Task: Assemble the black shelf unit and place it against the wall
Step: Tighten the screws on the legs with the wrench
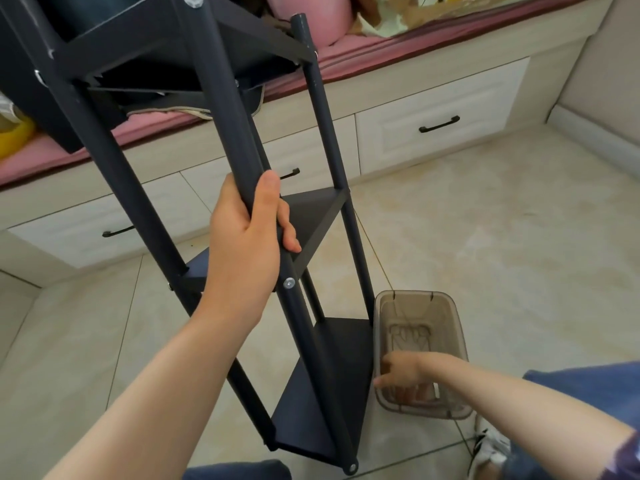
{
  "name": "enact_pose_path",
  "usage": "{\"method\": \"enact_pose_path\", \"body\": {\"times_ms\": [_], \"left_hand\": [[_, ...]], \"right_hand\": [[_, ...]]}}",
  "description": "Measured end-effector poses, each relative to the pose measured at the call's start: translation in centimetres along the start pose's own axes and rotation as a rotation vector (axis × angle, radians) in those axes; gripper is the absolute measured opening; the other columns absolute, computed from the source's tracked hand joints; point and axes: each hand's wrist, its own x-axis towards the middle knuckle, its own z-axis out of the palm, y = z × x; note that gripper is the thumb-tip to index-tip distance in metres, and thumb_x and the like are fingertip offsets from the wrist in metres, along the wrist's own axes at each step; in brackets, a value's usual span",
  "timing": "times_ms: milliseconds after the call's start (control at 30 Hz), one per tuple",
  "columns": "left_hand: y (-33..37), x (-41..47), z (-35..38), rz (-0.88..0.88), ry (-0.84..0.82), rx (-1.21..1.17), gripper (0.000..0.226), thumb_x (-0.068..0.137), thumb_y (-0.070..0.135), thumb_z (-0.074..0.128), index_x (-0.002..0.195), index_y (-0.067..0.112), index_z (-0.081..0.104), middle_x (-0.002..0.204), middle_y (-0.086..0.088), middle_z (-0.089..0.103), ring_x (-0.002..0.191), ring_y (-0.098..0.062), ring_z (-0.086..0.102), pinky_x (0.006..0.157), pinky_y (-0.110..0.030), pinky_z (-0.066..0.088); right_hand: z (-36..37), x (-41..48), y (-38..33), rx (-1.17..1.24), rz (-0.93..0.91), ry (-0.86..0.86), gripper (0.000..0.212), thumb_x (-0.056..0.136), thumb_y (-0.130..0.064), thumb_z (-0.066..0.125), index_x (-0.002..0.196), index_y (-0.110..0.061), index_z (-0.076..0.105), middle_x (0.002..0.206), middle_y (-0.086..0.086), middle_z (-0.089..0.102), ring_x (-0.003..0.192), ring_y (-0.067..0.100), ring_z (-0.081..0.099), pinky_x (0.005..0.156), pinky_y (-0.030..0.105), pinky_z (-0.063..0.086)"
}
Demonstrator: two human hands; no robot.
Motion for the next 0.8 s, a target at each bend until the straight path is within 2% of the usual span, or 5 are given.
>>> {"method": "enact_pose_path", "body": {"times_ms": [67, 167, 267, 467, 800], "left_hand": [[0.1, 0.0, 0.1, 0.002, 0.001, 0.002, 0.019, 0.104, 0.042, 0.048, 0.095, 0.027, 0.051, 0.070, 0.006, 0.054, 0.055, -0.012, 0.053, 0.061, -0.029, 0.053], [0.2, -0.1, 0.2, -0.002, 0.003, -0.003, 0.018, 0.105, 0.041, 0.048, 0.095, 0.026, 0.050, 0.069, 0.007, 0.053, 0.055, -0.013, 0.052, 0.060, -0.028, 0.053], [0.3, -0.1, 0.3, -0.005, 0.009, -0.006, 0.018, 0.105, 0.040, 0.048, 0.096, 0.025, 0.051, 0.068, 0.007, 0.054, 0.054, -0.012, 0.052, 0.060, -0.027, 0.052], [0.2, -0.1, 0.3, 0.006, 0.012, -0.003, 0.018, 0.105, 0.039, 0.048, 0.096, 0.025, 0.051, 0.068, 0.007, 0.054, 0.054, -0.012, 0.052, 0.059, -0.026, 0.052], [0.0, -0.3, 0.4, 0.028, 0.025, -0.011, 0.017, 0.103, 0.040, 0.049, 0.094, 0.025, 0.052, 0.066, 0.007, 0.054, 0.052, -0.011, 0.052, 0.057, -0.024, 0.051]], "right_hand": [[-0.2, 0.2, 0.0, -0.036, -0.026, 0.039, 0.062, 0.098, -0.051, 0.051, 0.147, -0.016, 0.038, 0.138, 0.007, 0.056, 0.103, 0.017, 0.062, 0.087, 0.032, 0.056], [-1.8, 0.1, 1.1, -0.075, 0.005, 0.140, 0.038, 0.100, -0.025, 0.053, 0.136, -0.012, 0.050, 0.115, 0.005, 0.062, 0.086, 0.016, 0.066, 0.067, 0.027, 0.059], [-2.3, 0.8, 2.7, -0.247, 0.116, 0.250, 0.037, 0.095, 0.001, 0.055, 0.131, -0.004, 0.051, 0.128, 0.016, 0.059, 0.107, 0.030, 0.065, 0.083, 0.033, 0.057], [2.0, 3.0, 4.9, -0.612, 0.160, 0.281, 0.041, 0.102, -0.008, 0.044, 0.143, -0.009, 0.045, 0.145, 0.011, 0.049, 0.133, 0.031, 0.045, 0.103, 0.036, 0.042], [3.4, 5.1, 6.5, -0.895, 0.118, 0.391, 0.038, 0.104, -0.017, 0.040, 0.142, -0.011, 0.042, 0.143, 0.012, 0.050, 0.132, 0.030, 0.043, 0.100, 0.035, 0.038]]}}
